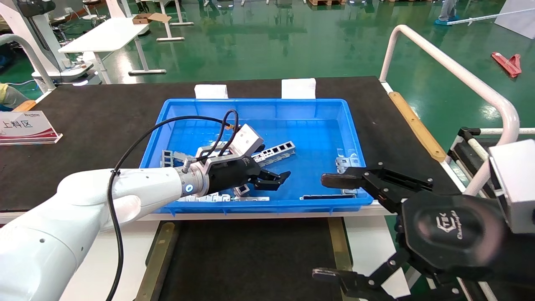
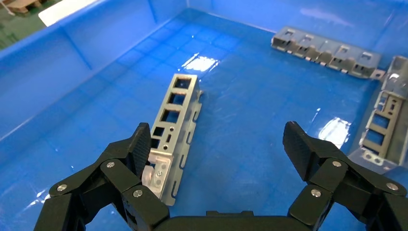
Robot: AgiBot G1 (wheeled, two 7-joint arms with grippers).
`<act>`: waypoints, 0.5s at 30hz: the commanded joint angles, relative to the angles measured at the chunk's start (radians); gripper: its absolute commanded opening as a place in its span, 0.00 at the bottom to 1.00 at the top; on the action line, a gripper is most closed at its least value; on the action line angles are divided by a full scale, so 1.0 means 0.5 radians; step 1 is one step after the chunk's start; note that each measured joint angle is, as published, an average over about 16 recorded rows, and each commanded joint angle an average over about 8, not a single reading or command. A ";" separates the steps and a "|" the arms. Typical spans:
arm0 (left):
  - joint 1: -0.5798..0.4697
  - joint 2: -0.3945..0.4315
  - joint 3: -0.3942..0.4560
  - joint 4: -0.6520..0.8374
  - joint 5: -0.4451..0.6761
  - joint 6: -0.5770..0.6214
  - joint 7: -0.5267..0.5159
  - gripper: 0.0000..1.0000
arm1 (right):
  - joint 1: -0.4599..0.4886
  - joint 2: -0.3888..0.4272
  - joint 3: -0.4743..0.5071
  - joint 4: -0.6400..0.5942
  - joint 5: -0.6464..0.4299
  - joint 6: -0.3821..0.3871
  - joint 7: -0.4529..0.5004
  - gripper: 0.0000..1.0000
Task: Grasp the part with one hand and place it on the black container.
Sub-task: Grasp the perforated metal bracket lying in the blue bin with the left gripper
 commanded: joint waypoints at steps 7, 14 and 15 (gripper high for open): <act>0.023 -0.004 0.102 -0.046 -0.108 -0.157 -0.045 0.99 | 0.000 0.000 -0.001 0.000 0.000 0.000 0.000 0.97; 0.042 -0.008 0.181 -0.060 -0.197 -0.222 -0.065 0.18 | 0.000 0.000 -0.001 0.000 0.001 0.000 -0.001 0.14; 0.044 -0.008 0.193 -0.062 -0.208 -0.228 -0.067 0.06 | 0.000 0.000 -0.001 0.000 0.001 0.000 -0.001 0.04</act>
